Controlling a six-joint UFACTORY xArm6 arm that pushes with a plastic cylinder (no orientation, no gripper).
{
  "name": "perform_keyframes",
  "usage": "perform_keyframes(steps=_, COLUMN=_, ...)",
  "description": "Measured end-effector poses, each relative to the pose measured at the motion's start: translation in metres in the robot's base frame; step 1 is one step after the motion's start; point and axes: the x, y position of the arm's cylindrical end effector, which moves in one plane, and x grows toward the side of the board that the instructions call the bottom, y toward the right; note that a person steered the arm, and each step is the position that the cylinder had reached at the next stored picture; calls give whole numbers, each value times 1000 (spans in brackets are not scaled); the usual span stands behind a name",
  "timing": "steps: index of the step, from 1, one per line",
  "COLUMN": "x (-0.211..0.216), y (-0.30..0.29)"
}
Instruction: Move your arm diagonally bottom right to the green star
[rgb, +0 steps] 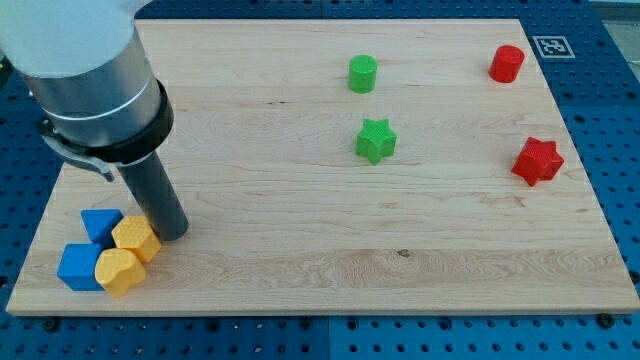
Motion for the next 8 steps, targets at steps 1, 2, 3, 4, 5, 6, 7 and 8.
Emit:
perform_keyframes(steps=1, x=0, y=0)
perform_keyframes(steps=2, x=0, y=0)
perform_keyframes(steps=3, x=0, y=0)
perform_keyframes(steps=4, x=2, y=18)
perform_keyframes(steps=5, x=3, y=52)
perform_keyframes(steps=6, x=3, y=91)
perform_keyframes(steps=7, x=3, y=107)
perform_keyframes(steps=8, x=4, y=113)
